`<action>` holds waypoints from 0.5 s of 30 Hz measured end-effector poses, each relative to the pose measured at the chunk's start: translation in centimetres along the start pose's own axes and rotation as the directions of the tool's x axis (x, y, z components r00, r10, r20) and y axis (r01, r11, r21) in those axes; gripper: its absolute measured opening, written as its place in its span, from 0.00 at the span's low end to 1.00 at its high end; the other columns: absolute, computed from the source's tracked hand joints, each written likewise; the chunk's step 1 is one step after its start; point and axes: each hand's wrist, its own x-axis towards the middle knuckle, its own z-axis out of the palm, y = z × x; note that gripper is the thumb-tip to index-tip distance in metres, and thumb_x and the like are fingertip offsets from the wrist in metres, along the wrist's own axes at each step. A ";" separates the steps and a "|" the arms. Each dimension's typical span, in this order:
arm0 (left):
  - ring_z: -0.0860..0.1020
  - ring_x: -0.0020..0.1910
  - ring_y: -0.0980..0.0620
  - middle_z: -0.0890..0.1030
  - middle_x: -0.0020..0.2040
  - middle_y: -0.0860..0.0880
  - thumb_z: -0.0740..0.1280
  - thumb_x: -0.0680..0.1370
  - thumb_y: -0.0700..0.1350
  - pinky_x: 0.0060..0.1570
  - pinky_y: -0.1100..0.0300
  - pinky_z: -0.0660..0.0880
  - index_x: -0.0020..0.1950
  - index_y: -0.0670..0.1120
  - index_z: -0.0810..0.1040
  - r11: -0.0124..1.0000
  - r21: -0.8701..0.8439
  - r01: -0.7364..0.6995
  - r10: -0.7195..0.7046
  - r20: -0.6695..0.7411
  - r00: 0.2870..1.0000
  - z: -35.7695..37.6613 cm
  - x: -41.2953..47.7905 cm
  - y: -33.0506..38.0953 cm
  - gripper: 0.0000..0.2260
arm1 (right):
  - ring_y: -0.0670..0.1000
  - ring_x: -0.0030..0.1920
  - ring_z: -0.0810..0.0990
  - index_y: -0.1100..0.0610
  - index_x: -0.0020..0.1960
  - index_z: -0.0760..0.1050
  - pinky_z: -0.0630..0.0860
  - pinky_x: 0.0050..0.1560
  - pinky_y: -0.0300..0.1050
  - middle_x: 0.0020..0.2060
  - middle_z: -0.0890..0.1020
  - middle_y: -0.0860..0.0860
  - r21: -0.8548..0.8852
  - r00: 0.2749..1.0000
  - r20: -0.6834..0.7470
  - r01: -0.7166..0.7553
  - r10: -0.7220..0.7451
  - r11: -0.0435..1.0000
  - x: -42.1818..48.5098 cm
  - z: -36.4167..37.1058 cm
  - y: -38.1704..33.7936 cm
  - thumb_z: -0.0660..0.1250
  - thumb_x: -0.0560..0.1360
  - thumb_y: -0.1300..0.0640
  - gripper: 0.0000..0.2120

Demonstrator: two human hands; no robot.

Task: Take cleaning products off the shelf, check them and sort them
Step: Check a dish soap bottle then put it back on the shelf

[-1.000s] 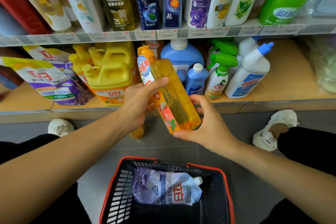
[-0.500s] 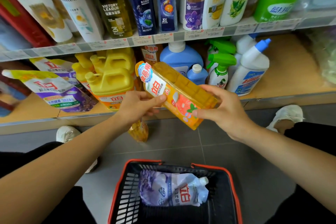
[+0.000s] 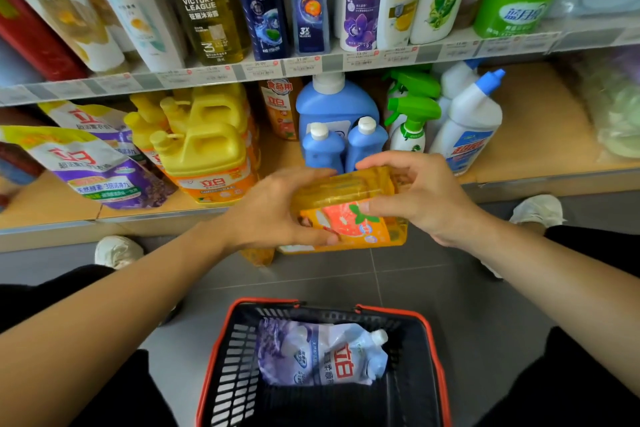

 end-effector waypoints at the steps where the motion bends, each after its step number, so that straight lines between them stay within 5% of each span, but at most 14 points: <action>1: 0.79 0.63 0.57 0.79 0.66 0.55 0.77 0.64 0.66 0.63 0.51 0.77 0.74 0.51 0.73 0.993 -0.111 0.029 -0.021 0.076 0.997 0.3 -0.2 0.0 0.42 | 0.48 0.42 0.84 0.47 0.51 0.84 0.83 0.46 0.52 0.42 0.87 0.53 -0.028 1.000 0.017 0.004 -0.003 1.000 -0.2 0.4 -0.1 0.82 0.58 0.57 0.23; 7: 0.83 0.56 0.53 0.84 0.58 0.54 0.84 0.63 0.54 0.58 0.46 0.80 0.67 0.50 0.77 0.929 -0.360 0.086 -0.050 0.108 0.993 0.8 -1.0 -0.5 0.34 | 0.48 0.55 0.84 0.51 0.63 0.81 0.80 0.60 0.56 0.53 0.86 0.48 -0.143 0.994 0.099 0.062 -0.048 0.988 -1.1 1.4 -0.6 0.83 0.62 0.49 0.31; 11: 0.84 0.53 0.55 0.85 0.55 0.54 0.86 0.62 0.49 0.56 0.48 0.80 0.64 0.49 0.78 0.929 -0.356 0.102 -0.113 -0.011 0.994 0.8 -1.1 -0.8 0.34 | 0.40 0.77 0.61 0.53 0.76 0.66 0.58 0.76 0.36 0.77 0.66 0.46 -0.342 0.963 0.185 0.250 -0.196 0.906 -1.8 1.9 -0.2 0.74 0.72 0.47 0.36; 15: 0.84 0.53 0.52 0.85 0.54 0.50 0.86 0.60 0.46 0.55 0.50 0.81 0.63 0.46 0.78 0.888 -0.432 0.156 -0.208 -0.075 0.975 0.2 -0.9 -1.3 0.34 | 0.45 0.80 0.51 0.53 0.79 0.58 0.51 0.79 0.44 0.80 0.57 0.46 -0.412 0.926 0.265 0.361 -0.269 0.837 -2.0 1.9 0.4 0.73 0.75 0.49 0.39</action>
